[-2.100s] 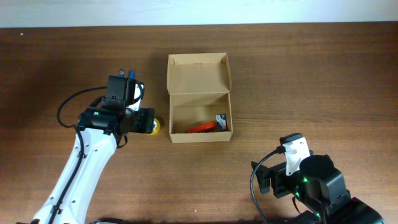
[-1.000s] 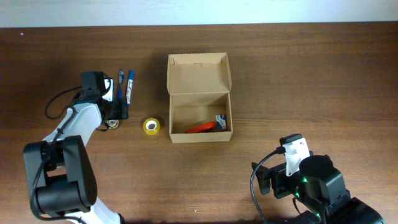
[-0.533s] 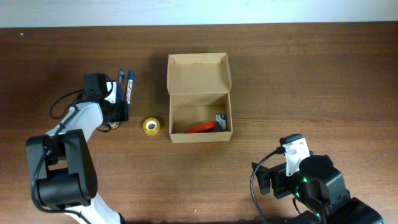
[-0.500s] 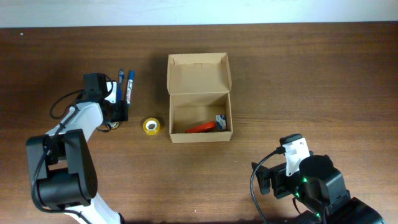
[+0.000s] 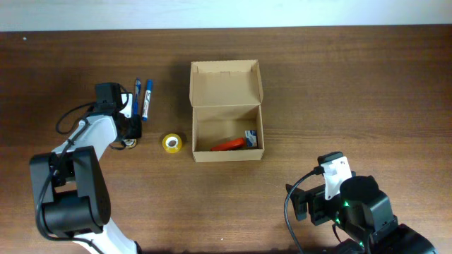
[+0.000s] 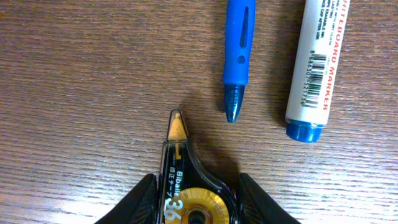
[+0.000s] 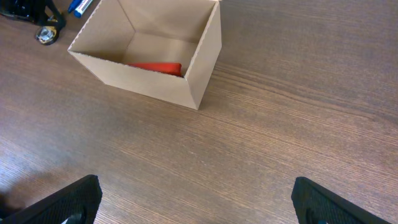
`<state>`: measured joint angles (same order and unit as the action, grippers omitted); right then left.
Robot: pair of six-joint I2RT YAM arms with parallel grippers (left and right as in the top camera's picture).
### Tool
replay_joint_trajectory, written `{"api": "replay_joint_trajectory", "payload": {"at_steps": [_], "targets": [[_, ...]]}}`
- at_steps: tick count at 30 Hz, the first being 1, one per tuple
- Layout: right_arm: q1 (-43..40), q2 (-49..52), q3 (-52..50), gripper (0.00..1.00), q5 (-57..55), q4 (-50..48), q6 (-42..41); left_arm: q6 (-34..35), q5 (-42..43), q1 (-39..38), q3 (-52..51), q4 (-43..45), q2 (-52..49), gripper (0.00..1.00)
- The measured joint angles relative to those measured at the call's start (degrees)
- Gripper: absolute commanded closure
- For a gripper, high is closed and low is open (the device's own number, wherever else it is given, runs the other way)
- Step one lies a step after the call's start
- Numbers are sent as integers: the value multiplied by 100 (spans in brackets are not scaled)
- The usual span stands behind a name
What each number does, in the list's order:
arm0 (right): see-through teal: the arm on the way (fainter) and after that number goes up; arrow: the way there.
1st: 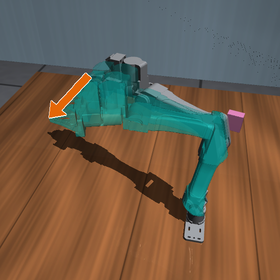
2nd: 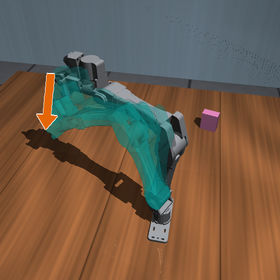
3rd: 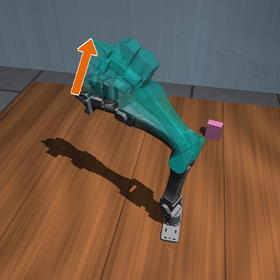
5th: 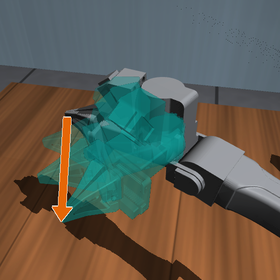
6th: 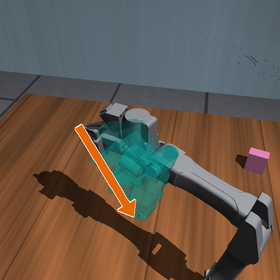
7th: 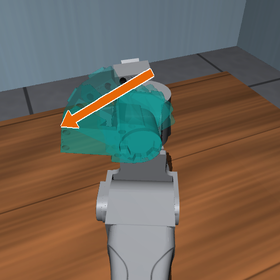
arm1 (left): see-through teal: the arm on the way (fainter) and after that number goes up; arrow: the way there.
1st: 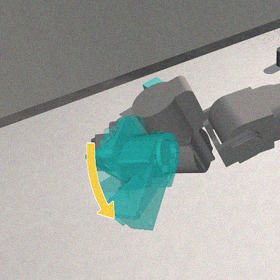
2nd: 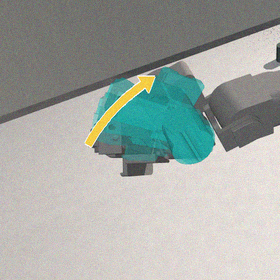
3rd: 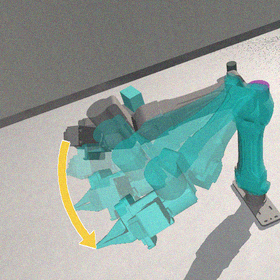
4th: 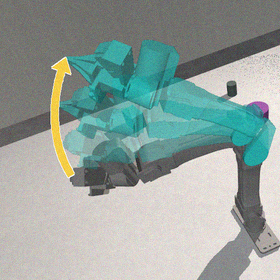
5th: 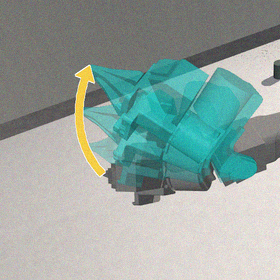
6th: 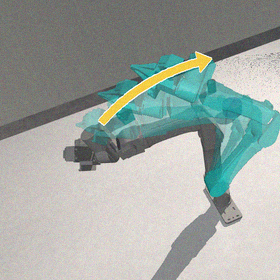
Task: Pack container
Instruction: 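Move the left gripper over the correction tape and grasp it, then carry the correction tape into the box and release it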
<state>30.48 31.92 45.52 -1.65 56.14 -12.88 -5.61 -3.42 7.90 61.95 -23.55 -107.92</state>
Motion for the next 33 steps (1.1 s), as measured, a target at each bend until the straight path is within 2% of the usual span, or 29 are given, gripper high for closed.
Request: {"api": "replay_joint_trajectory", "payload": {"at_steps": [4,7,12,21,24,29,33], "targets": [[0,0,0,1,2,2,2,0,-52,0,55,-179,0,87],[0,0,0,1,0,0,2,2,-116,0,238,-640,-44,94],[0,0,0,1,0,2,7,2,-155,0,688,-1305,-125,94],[0,0,0,1,0,2,0,48,-177,-164,1475,-1908,61,94],[0,0,0,1,2,2,2,140,-195,-549,1705,-2135,431,94],[0,0,0,1,2,2,2,527,-184,-1729,2138,-2435,1150,94],[0,0,0,1,0,2,4,656,-87,-2629,2284,-2424,1305,94]]}}
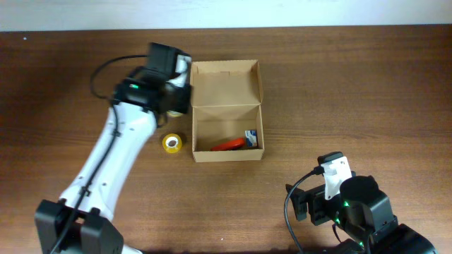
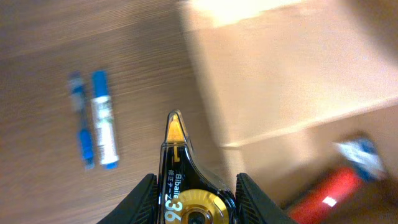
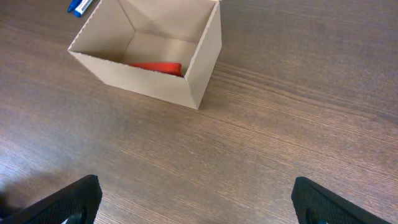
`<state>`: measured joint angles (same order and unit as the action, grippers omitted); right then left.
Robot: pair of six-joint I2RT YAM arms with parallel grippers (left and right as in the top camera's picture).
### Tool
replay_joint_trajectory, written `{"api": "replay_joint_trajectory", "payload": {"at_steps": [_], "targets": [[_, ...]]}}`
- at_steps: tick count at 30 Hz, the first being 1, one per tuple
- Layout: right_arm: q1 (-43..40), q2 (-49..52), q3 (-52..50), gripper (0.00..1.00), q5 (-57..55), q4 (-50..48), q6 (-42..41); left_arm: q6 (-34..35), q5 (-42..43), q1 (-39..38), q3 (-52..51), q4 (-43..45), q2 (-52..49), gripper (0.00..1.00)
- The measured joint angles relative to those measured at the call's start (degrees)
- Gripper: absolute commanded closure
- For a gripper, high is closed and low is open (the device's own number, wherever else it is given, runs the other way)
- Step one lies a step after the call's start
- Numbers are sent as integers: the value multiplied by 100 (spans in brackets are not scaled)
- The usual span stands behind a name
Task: Pack container
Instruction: 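Carry the correction tape into the box and release it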
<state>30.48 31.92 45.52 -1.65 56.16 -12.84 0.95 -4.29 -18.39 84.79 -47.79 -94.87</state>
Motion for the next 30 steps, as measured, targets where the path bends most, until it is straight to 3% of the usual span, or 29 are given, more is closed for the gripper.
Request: {"api": "replay_joint_trajectory", "payload": {"at_steps": [5,14,17,24,30], "targets": [[0,0,0,1,0,0,0,94,114,-815,2,4,-57,95],[0,0,0,1,0,0,-2,245,114,-1038,2,76,-778,96],[0,0,0,1,0,0,-2,-588,173,-1036,2,144,-1036,95],[0,0,0,1,0,0,-2,-3613,723,-1036,2,153,-1298,95],[0,0,0,1,0,0,-2,-5090,848,-1036,2,151,-1725,94]]}}
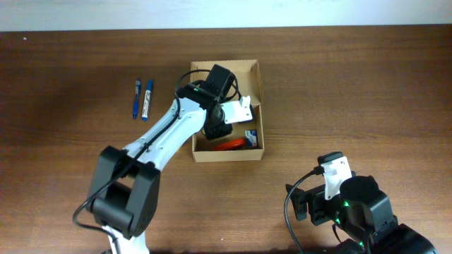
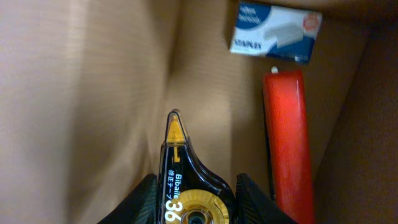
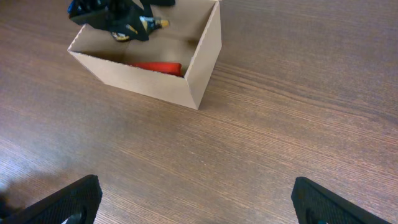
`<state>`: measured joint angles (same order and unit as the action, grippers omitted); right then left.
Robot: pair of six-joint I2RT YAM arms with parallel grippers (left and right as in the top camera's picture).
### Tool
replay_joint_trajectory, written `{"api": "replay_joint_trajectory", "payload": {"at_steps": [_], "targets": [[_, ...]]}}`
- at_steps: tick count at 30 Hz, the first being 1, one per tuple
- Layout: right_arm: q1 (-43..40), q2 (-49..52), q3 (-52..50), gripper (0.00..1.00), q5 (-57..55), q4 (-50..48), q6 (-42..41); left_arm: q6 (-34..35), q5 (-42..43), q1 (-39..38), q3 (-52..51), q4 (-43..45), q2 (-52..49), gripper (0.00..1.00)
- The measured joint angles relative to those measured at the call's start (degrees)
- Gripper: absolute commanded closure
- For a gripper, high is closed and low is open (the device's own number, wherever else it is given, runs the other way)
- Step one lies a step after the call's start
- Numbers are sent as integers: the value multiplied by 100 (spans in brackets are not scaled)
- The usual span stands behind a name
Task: Pack container
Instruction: 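Carry the correction tape into the box and release it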
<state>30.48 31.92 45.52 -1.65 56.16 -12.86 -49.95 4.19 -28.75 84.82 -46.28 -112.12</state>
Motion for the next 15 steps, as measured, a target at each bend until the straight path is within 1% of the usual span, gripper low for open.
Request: {"api": "replay_joint_trajectory", "payload": {"at_steps": [2,5,6,7,9,10,11,15], "targets": [[0,0,0,1,0,0,-2,-326,4,0,0,0,-221,94],[0,0,0,1,0,0,-2,-577,-7,0,0,0,-433,88],[0,0,0,1,0,0,0,-629,-7,0,0,0,-463,88],[0,0,0,1,0,0,-2,-664,-7,0,0,0,-470,80],[0,0,0,1,0,0,0,-697,-7,0,0,0,-470,60],[0,0,0,1,0,0,0,-723,-7,0,0,0,-470,45],[0,0,0,1,0,0,0,-754,-4,0,0,0,-470,44],[0,0,0,1,0,0,0,-752,-7,0,0,0,-470,44]]}}
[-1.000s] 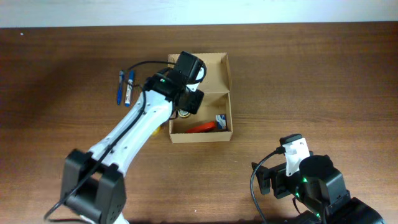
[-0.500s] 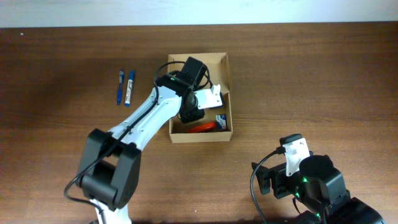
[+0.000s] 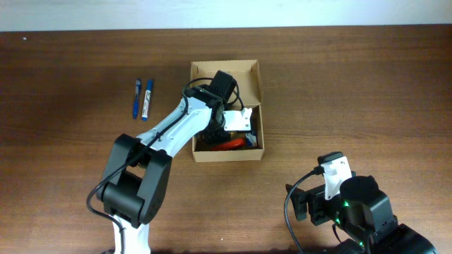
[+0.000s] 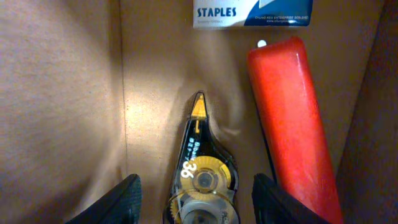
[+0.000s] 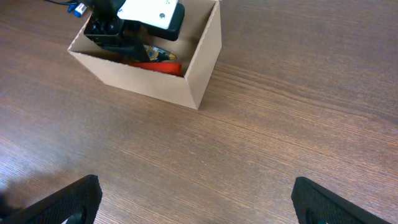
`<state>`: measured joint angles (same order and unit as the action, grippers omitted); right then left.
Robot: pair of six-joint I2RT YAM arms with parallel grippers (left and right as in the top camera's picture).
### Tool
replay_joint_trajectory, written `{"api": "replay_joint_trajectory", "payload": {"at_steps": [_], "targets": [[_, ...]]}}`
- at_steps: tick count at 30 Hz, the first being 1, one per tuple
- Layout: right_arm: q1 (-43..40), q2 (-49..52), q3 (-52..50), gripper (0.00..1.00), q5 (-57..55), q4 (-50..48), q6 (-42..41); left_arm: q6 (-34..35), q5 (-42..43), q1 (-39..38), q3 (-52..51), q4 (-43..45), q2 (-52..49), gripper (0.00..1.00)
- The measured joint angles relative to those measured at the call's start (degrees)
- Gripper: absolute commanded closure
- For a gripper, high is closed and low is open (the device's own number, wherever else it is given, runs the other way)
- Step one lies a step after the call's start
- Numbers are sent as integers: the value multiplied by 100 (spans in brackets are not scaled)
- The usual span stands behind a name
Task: Pack container
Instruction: 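Carry the correction tape into the box and release it, then move the left gripper to the yellow tape roll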
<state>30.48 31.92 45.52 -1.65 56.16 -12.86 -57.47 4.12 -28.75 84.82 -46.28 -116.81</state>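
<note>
The open cardboard box (image 3: 226, 70) stands at the table's middle. My left gripper (image 4: 199, 205) is down inside it, open, its fingers wide apart. Between them the black and gold correction tape (image 4: 200, 180) lies loose on the box floor. A red stapler (image 4: 292, 124) lies right of the tape, and a box of staples (image 4: 252, 12) sits at the far end. The right wrist view shows the left gripper (image 5: 130, 40) reaching in over the box wall (image 5: 155, 87). My right gripper (image 5: 196, 205) is open above bare table, near the front edge.
A blue pen (image 3: 137, 97) and a whiteboard marker (image 3: 147, 99) lie side by side on the table left of the box. The left arm (image 3: 166, 137) stretches across the table to the box. The right arm (image 3: 339, 201) sits at the front right.
My left gripper has opened and let go of the correction tape, which now lies on the box floor beside the red stapler. The right arm has not moved.
My left gripper was shut on the correction tape on the table beside the pen and marker. Then it held the tape in the air by the box's edge, then inside the box above the floor. Now the tape rests there, let go.
</note>
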Motion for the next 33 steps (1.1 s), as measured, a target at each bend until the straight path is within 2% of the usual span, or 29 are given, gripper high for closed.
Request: {"api": "replay_joint_trajectory", "payload": {"at_steps": [8,15,18,24,25,28,33], "targets": [[0,0,-2,1,0,0,-2,103,0,-2,0,0,409,44],[0,0,0,1,0,0,0,509,0,2,7,-24,2310,43],[0,0,0,1,0,-2,0,741,31,142,20,-402,2918,43],[0,0,0,1,0,-2,0,1154,144,1373,37,-1574,3195,43],[0,0,0,1,2,0,2,1182,221,1589,37,-1637,3195,43],[0,0,0,1,0,0,0,1261,800,2232,26,-1668,3195,31],[0,0,0,1,0,0,0,1473,1163,2706,-269,-1637,3064,30]]}}
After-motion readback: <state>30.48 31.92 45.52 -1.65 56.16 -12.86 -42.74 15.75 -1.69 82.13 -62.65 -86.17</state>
